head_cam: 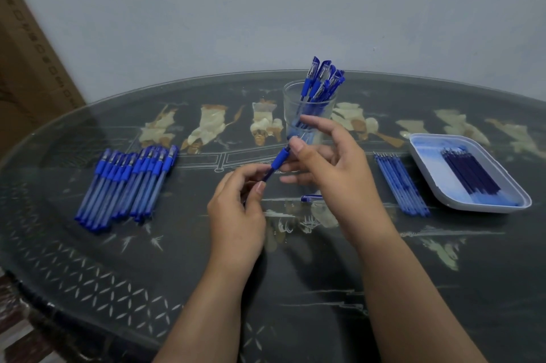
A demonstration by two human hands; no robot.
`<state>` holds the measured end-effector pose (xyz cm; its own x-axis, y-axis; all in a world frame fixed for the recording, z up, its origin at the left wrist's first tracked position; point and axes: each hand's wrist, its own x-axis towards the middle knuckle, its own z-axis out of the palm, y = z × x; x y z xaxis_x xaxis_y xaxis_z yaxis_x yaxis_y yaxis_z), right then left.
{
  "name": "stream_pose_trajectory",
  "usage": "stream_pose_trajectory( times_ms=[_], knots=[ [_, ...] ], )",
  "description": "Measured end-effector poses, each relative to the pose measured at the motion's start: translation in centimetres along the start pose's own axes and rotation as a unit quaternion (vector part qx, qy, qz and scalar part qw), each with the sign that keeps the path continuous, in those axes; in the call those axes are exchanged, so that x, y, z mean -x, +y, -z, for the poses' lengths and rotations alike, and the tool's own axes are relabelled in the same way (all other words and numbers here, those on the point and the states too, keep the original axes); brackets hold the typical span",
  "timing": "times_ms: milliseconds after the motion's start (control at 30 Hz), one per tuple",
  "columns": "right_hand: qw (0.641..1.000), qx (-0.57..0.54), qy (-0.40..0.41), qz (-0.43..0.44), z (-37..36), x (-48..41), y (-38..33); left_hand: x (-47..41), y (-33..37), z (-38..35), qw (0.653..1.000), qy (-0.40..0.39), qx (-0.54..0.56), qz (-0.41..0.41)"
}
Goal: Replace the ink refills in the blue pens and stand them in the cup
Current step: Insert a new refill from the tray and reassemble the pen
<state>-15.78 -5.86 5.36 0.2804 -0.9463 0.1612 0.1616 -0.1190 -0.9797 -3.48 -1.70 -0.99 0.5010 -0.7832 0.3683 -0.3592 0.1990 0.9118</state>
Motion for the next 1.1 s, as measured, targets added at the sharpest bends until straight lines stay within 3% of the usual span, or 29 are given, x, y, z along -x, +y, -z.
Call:
stream_pose_trajectory(
  times_ms=[800, 900, 1000, 1100],
  knots=[
    [0.998, 0.043, 0.055, 0.012, 0.0, -0.2, 0.9, 0.2, 0.6, 0.2, 1.0, -0.019, -0.01, -0.005],
    [0.975, 0.206, 0.08, 0.027, 1.9, -0.5, 1.8, 0.3, 0.6, 0.2, 1.0, -0.013, 0.003, -0.002],
    [0.899, 0.437, 0.017, -0.009, 4.1, -1.1, 2.4, 0.3, 0.7, 0.1, 1.0, -0.009, 0.017, 0.007],
    [0.878, 0.474, -0.064, -0.027, 4.4, -1.1, 2.6, 0.3, 0.9, 0.2, 0.999, -0.025, 0.024, 0.019]
  ],
)
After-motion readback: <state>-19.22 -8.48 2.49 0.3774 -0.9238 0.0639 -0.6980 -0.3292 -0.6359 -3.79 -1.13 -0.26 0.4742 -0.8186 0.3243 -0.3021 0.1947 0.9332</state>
